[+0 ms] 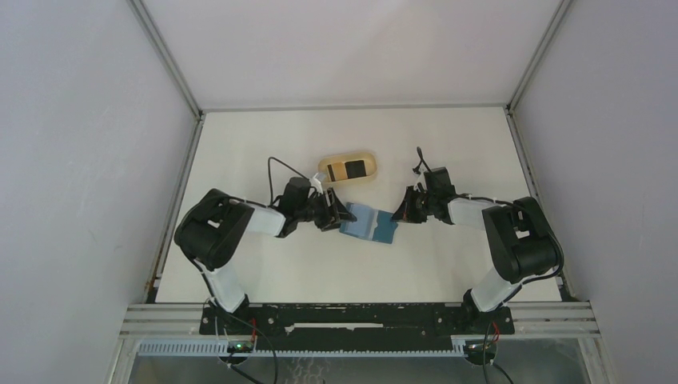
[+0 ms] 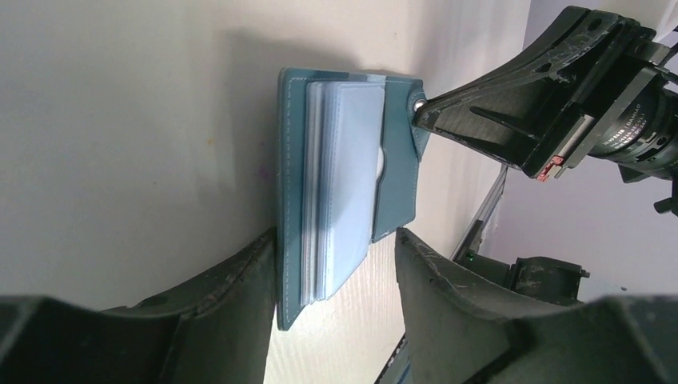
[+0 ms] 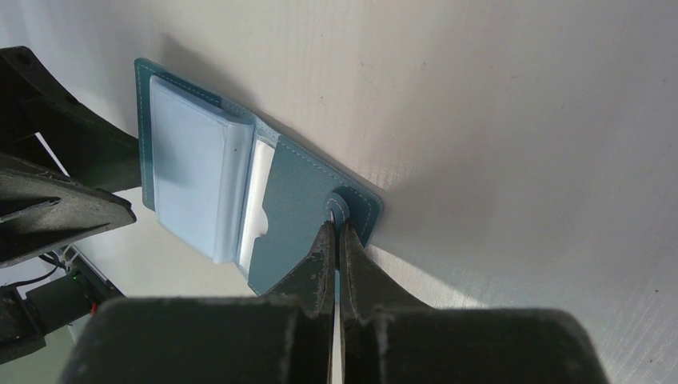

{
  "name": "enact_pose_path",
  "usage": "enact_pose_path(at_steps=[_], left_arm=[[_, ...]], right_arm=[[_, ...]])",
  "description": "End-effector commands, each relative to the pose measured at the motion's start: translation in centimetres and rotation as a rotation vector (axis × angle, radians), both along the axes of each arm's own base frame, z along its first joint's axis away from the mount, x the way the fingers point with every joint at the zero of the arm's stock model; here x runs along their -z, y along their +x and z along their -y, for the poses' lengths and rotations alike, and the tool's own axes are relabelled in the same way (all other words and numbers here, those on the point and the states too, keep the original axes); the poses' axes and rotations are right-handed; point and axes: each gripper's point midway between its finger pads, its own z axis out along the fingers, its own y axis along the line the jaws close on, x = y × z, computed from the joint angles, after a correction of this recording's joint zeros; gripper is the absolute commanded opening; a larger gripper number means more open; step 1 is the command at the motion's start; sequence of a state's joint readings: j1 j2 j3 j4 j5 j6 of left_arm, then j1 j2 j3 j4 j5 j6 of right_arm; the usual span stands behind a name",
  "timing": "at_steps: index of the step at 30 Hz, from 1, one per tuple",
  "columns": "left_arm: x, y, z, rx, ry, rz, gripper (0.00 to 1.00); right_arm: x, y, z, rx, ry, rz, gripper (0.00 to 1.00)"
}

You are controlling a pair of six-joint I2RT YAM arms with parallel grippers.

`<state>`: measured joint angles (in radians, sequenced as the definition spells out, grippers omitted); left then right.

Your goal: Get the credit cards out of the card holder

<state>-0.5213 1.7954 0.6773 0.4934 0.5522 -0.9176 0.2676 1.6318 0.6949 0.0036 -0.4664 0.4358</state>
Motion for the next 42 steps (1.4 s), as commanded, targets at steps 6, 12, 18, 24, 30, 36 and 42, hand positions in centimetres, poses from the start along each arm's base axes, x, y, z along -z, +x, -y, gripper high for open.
enact_pose_path(at_steps=[6, 12, 18, 24, 30, 36, 42], left_arm=[[-1.0, 0.9, -1.3, -0.066, 0.008, 0.047, 0.36], [-1.4, 1.1, -1.3, -0.069, -0.011, 0.057, 0.28], [-1.9, 1.2, -1.4, -0.075, -0.033, 0.067, 0.24], [-2.2, 1.4, -1.5, -0.077, -0.052, 0.069, 0.24], [-2.4, 1.5, -1.2, -0.068, -0.068, 0.069, 0.13], [-2.6, 1.5, -0.9, -0.053, -0.082, 0.068, 0.0], [-3.4, 1.7, -1.0, -0.058, -0.079, 0.098, 0.0]], right_arm=[[-0.5, 1.0, -0.1, 0.007, 0.006, 0.025, 0.0], [-0.4, 1.0, -0.1, 0.008, 0.006, 0.021, 0.0], [-0.3, 1.0, -0.2, 0.008, 0.008, 0.016, 0.0], [-0.2, 0.9, -0.3, 0.005, 0.011, 0.012, 0.0], [0.0, 0.9, -0.3, 0.006, 0.011, 0.008, 0.0], [0.0, 1.0, -0.3, 0.007, 0.015, 0.007, 0.0], [-0.5, 1.1, -0.3, 0.004, -0.011, 0.038, 0.0]])
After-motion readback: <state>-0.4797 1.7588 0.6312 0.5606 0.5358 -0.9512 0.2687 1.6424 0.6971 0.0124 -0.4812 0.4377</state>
